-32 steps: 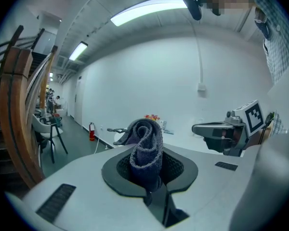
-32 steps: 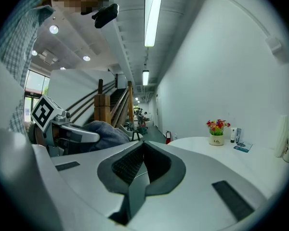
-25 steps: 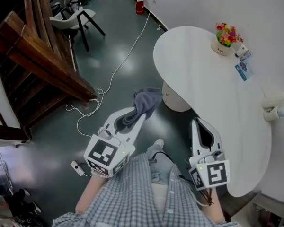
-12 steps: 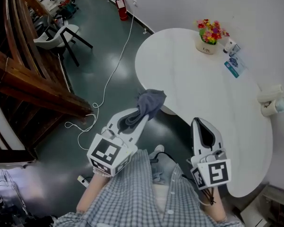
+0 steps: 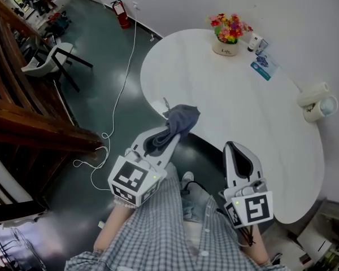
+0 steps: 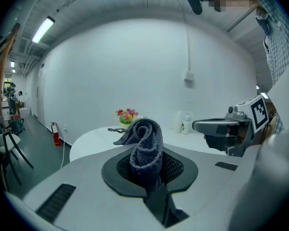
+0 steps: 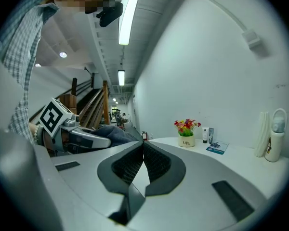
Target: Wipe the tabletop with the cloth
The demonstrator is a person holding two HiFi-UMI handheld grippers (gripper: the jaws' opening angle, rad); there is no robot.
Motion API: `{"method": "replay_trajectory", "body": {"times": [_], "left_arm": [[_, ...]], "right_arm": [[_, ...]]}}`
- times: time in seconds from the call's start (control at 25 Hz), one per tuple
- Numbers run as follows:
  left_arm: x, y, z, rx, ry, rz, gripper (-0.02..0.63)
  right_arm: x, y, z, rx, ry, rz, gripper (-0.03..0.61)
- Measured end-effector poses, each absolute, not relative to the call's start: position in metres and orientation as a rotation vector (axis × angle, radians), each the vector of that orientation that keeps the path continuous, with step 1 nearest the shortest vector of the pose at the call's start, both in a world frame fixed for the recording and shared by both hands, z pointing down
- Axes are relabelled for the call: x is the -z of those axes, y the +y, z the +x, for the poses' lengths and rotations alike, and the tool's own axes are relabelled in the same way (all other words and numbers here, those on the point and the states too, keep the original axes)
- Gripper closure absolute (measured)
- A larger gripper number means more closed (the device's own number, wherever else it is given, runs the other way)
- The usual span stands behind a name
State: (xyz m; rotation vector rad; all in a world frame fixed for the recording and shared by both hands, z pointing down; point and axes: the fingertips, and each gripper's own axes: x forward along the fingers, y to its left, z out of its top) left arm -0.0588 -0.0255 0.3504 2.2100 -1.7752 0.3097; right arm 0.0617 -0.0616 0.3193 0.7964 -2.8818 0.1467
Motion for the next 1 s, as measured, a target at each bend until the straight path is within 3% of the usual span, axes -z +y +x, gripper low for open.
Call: {"method": "replay_trajectory", "body": {"times": [0.6,1.0], "left_arm": [[-0.412,-0.090,-0.060,-0.304,-1.450,2.260,0.557],[-0.480,-0.112,-0.053,-0.462,-1.232,2.229,0.557]], "right_arm": [[-0.332,-0.095,0.063,-0.197,-2.724,1.059,0.569],[-0.340,-0.109,0.048,-0.243,-2.637,1.143,0.569]]}}
